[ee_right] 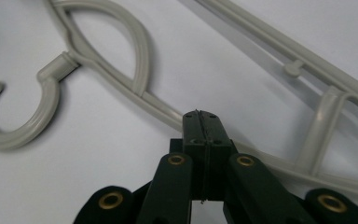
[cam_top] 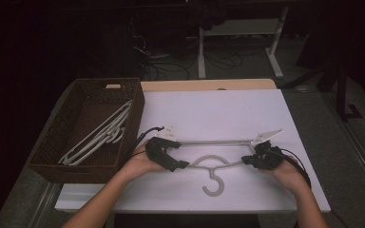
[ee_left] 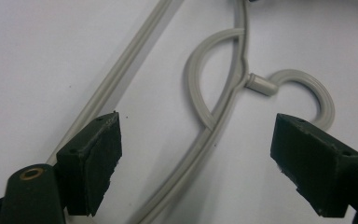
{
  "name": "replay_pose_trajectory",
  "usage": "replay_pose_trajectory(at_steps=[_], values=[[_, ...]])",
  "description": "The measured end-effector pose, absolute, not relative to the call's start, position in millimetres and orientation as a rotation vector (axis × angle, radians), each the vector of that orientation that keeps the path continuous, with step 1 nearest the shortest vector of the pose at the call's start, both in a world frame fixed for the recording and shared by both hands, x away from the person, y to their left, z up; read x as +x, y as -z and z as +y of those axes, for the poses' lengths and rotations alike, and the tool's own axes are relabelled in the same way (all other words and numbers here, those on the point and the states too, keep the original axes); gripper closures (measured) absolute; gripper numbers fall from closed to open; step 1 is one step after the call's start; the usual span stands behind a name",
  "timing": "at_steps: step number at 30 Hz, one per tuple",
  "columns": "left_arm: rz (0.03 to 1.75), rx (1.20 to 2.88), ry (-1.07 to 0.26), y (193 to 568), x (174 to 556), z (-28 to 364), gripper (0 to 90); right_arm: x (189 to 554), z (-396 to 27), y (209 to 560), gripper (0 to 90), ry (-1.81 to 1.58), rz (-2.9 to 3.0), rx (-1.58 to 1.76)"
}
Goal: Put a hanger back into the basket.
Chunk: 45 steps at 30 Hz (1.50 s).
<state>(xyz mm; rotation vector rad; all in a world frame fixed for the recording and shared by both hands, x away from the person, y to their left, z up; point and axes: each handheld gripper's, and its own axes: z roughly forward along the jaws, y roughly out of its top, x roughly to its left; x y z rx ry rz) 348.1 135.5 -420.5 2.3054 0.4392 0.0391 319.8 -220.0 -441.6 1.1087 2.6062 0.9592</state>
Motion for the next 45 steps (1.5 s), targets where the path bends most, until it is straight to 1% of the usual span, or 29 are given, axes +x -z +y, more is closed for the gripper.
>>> replay_pose_trajectory(at_steps=[6, 7, 11, 16, 17, 19, 21, 22, 24, 26, 28, 34, 40, 45], values=[[0.432, 2.316, -0.031, 424.0, 348.5, 134.4, 17.2, 343.1, -223.7, 438.4, 89.3, -0.968, 2.536, 1.144], [0.432, 2.318, -0.030, 424.4, 348.6, 134.1, 17.2, 347.7, -224.2, 438.7, 89.3, -0.929, 2.514, 1.156], [0.424, 2.325, -0.045, 425.2, 349.3, 134.0, 19.0, 363.9, -223.6, 449.7, 89.3, -0.862, 2.510, 1.194], [0.394, 2.361, -0.061, 430.3, 351.5, 130.3, 23.0, 361.3, -222.8, 444.6, 89.3, -0.906, 2.488, 1.182], [0.383, 2.374, -0.065, 432.4, 351.9, 128.5, 25.2, 359.6, -222.9, 442.5, 89.3, -0.916, 2.487, 1.178], [0.364, 2.398, -0.087, 436.3, 352.8, 125.6, 26.4, 355.5, -223.3, 438.5, 89.3, -0.939, 2.472, 1.178], [0.341, 2.422, -0.082, 440.1, 353.9, 123.7, 32.5, 350.8, -223.5, 434.2, 89.3, -0.961, 2.456, 1.174], [0.332, 2.433, -0.086, 441.6, 354.4, 123.0, 34.0, 349.0, -224.0, 432.2, 89.3, -0.975, 2.448, 1.169], [0.302, 2.454, -0.081, 444.0, 354.7, 121.5, 40.6, 345.5, -224.8, 429.3, 89.2, -1.004, 2.436, 1.164], [0.282, 2.469, -0.093, 445.9, 354.4, 119.4, 43.5, 342.2, -224.7, 427.4, 89.3, -1.023, 2.436, 1.155], [0.262, 2.477, -0.095, 447.5, 354.5, 118.2, 48.6, 338.7, -224.2, 426.3, 89.3, -1.022, 2.445, 1.154], [0.252, 2.485, -0.093, 448.4, 354.5, 118.0, 53.7, 330.2, -234.2, 430.3, 89.3, -0.971, 2.441, 1.213], [0.226, 2.492, -0.081, 447.9, 353.8, 117.2, 59.2, 336.3, -242.0, 442.6, 89.3, -0.911, 2.444, 1.264], [0.213, 2.498, -0.075, 447.3, 352.7, 116.2, 63.6, 341.2, -242.8, 442.7, 89.3, -0.934, 2.414, 1.278]])
